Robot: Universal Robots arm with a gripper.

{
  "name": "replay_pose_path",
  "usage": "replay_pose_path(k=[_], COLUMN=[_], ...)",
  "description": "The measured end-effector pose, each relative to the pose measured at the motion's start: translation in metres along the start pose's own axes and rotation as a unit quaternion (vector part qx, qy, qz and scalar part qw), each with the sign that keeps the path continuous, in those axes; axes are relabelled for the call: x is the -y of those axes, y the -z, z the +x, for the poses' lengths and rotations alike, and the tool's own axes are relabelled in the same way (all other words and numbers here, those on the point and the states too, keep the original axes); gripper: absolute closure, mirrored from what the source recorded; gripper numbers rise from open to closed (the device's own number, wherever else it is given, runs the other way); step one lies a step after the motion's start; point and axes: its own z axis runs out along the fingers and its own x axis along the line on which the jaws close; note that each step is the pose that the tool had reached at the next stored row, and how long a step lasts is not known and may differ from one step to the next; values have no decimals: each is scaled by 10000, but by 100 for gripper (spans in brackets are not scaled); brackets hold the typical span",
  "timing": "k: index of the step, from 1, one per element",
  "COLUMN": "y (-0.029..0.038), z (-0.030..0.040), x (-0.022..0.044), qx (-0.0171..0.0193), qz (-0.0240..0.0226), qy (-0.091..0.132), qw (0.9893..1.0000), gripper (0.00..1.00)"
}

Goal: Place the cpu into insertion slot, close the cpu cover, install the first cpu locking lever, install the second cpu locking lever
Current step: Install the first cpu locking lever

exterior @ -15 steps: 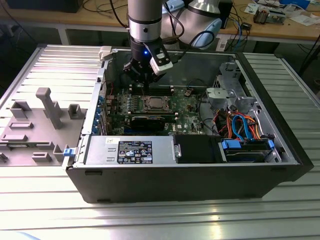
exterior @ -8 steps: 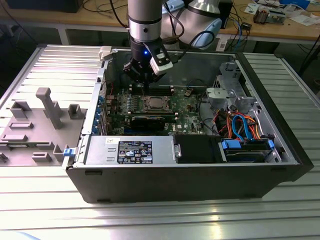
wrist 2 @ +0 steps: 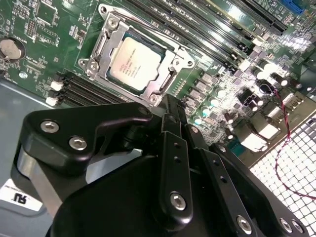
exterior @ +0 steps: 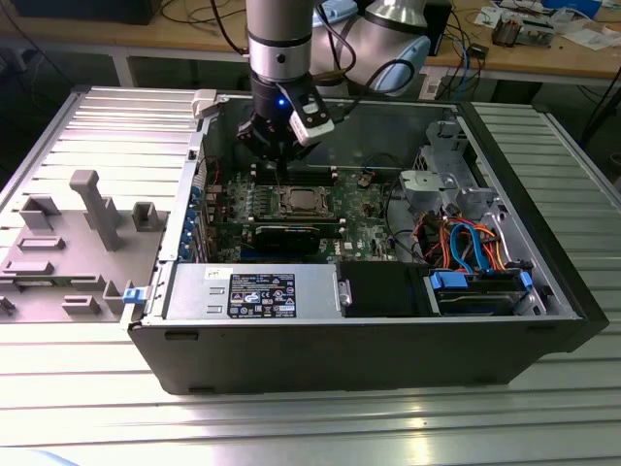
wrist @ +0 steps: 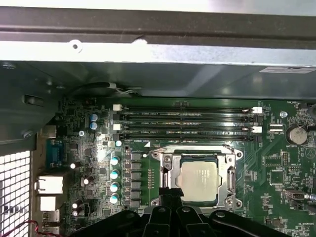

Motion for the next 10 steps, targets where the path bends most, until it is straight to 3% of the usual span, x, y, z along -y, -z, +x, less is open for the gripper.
replay_pose_path(k=[6,10], y=[5,7], z=[156,214], x=[-5,-7], qx=[-4,-5], qz=[-7,-16], qy=[46,46], qw=[10000,10000], gripper=[89,89])
